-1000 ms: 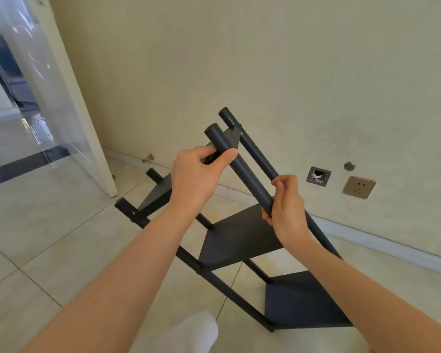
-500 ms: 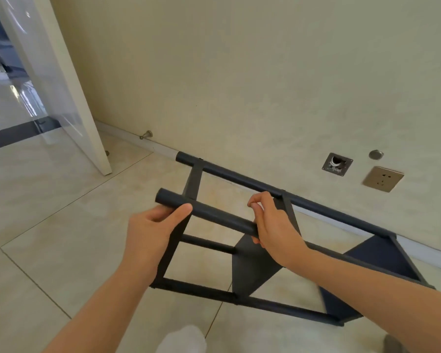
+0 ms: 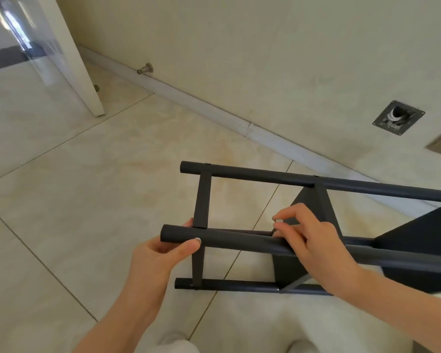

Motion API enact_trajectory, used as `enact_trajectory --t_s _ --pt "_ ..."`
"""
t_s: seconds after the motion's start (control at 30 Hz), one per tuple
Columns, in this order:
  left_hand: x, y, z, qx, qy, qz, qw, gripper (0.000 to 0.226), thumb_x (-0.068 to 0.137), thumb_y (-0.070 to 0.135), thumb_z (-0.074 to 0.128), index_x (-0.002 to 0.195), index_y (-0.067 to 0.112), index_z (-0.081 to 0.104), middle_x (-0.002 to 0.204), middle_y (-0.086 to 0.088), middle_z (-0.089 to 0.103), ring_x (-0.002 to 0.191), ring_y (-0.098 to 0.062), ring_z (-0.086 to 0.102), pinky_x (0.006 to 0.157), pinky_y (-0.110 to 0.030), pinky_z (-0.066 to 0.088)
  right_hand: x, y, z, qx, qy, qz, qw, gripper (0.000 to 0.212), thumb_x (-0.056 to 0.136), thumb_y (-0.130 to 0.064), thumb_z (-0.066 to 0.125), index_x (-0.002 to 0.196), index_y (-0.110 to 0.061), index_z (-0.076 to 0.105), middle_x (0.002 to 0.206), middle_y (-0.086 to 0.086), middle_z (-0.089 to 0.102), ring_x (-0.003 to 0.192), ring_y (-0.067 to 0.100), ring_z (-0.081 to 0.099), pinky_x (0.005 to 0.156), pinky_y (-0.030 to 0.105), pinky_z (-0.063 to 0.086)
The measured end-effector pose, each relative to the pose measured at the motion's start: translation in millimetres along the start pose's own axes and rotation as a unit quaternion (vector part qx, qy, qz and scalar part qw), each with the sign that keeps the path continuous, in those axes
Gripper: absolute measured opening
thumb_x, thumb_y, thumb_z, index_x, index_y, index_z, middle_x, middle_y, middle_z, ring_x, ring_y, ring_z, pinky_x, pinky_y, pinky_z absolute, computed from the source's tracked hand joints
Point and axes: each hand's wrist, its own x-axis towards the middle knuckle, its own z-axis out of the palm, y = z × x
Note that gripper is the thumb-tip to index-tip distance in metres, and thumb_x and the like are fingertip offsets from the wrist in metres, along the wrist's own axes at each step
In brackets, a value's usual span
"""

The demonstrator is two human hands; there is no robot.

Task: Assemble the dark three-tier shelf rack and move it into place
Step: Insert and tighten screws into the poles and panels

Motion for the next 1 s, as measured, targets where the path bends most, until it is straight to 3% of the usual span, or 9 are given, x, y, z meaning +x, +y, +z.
enact_trajectory --t_s 0.13,0.27,0.37,0.5,0.63,0.83,0.9,1.0 --pt "7 1 -7 0.035 -0.018 0.019 0.999 0.045 0.045 0.041 0.082 0.089 0.034 0.082 0.107 0.014 0.076 0.096 0.002 0.071 0.088 -0.021 0.040 3 -8 -1 0.036 0.016 -0.015 0.999 0.021 0.081 -0.059 0.043 0.093 -0.042 0.045 0.075 -0.032 0.069 0.072 -0.006 0.067 0.072 0.004 0.045" --pt "8 7 -15 0.107 -0.031 0.048 0.993 0.048 0.045 0.044 0.084 0.092 0.034 0.081 0.104 0.011 0.077 0.098 -0.006 0.072 0.091 -0.028 0.046 16 -24 0 0.063 0.007 -0.028 0.998 0.024 0.077 -0.055 0.055 0.090 -0.035 0.056 0.080 -0.026 0.071 0.078 -0.007 0.068 0.076 0.006 0.049" --pt "10 15 -24 0.216 -0.052 0.081 0.972 0.038 0.050 0.048 0.082 0.086 0.038 0.079 0.094 0.011 0.077 0.088 -0.007 0.072 0.081 -0.023 0.051 38 -36 4 0.046 0.014 -0.066 0.997 0.020 0.083 -0.048 0.060 0.093 -0.032 0.060 0.086 -0.019 0.070 0.090 -0.005 0.064 0.082 0.009 0.049" --pt "13 31 -35 0.384 -0.127 0.159 0.901 0.029 0.061 0.058 0.073 0.085 0.041 0.070 0.093 0.016 0.071 0.092 -0.005 0.067 0.077 -0.012 0.045 75 -47 17 0.033 0.010 -0.101 0.994 0.014 0.093 -0.039 0.061 0.097 -0.025 0.060 0.096 -0.015 0.067 0.095 0.002 0.062 0.086 0.018 0.050" --pt "16 44 -35 0.533 -0.174 0.165 0.812 0.031 0.071 0.076 0.052 0.091 0.052 0.053 0.089 0.021 0.060 0.081 -0.006 0.055 0.066 -0.015 0.041 113 -53 35 0.027 0.018 -0.114 0.993 0.013 0.093 -0.032 0.066 0.094 -0.023 0.057 0.108 -0.008 0.068 0.103 0.008 0.062 0.094 0.030 0.050" --pt "21 56 -24 0.644 -0.215 0.202 0.706 0.029 0.079 0.065 0.042 0.076 0.036 0.036 0.065 0.007 0.050 0.066 -0.007 0.048 0.063 -0.018 0.040 150 -69 53 0.027 -0.019 -0.101 0.994 0.020 0.095 -0.033 0.063 0.095 -0.014 0.056 0.097 0.001 0.067 0.094 0.018 0.063 0.086 0.038 0.052" --pt "24 55 -24 0.660 -0.243 0.192 0.685 0.031 0.078 0.068 0.039 0.076 0.037 0.033 0.066 0.007 0.047 0.062 -0.009 0.044 0.063 -0.017 0.040 155 -72 57 0.015 -0.032 -0.096 0.995 0.023 0.097 -0.035 0.060 0.098 -0.012 0.054 0.091 0.003 0.066 0.086 0.020 0.063 0.080 0.041 0.053" --pt "26 53 -30 0.650 -0.275 0.170 0.687 0.038 0.075 0.081 0.035 0.077 0.043 0.032 0.071 0.008 0.048 0.069 -0.003 0.044 0.065 -0.016 0.039 158 -72 63 -0.013 -0.043 -0.092 0.995 0.024 0.098 -0.037 0.056 0.101 -0.014 0.050 0.086 0.003 0.065 0.078 0.021 0.063 0.077 0.043 0.055"
